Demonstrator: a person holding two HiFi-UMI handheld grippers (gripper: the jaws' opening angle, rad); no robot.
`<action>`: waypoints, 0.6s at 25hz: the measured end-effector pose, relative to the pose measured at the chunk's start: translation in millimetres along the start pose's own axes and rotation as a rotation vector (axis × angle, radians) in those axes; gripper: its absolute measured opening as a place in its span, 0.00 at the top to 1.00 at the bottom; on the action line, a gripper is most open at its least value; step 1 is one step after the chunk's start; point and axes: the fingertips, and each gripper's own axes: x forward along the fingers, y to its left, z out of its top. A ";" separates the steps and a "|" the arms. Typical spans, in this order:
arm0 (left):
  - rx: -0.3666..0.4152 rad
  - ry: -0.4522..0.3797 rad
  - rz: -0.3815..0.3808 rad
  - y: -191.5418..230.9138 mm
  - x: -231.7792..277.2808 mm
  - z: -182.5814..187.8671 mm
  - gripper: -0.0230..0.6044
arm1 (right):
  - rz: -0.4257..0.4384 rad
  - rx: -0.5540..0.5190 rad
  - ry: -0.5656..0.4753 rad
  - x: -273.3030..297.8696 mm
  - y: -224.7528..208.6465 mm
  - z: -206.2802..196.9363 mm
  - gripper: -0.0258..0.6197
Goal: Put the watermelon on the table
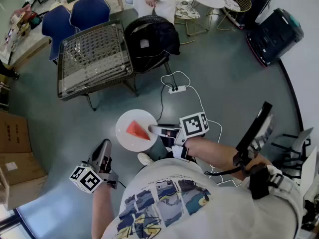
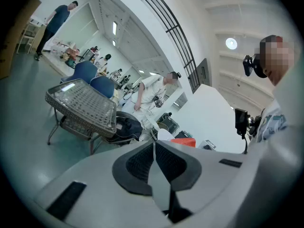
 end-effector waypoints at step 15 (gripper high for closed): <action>0.040 -0.032 0.010 -68.5 79.0 -10.4 0.93 | 0.039 0.027 0.017 -87.9 -20.5 39.4 0.93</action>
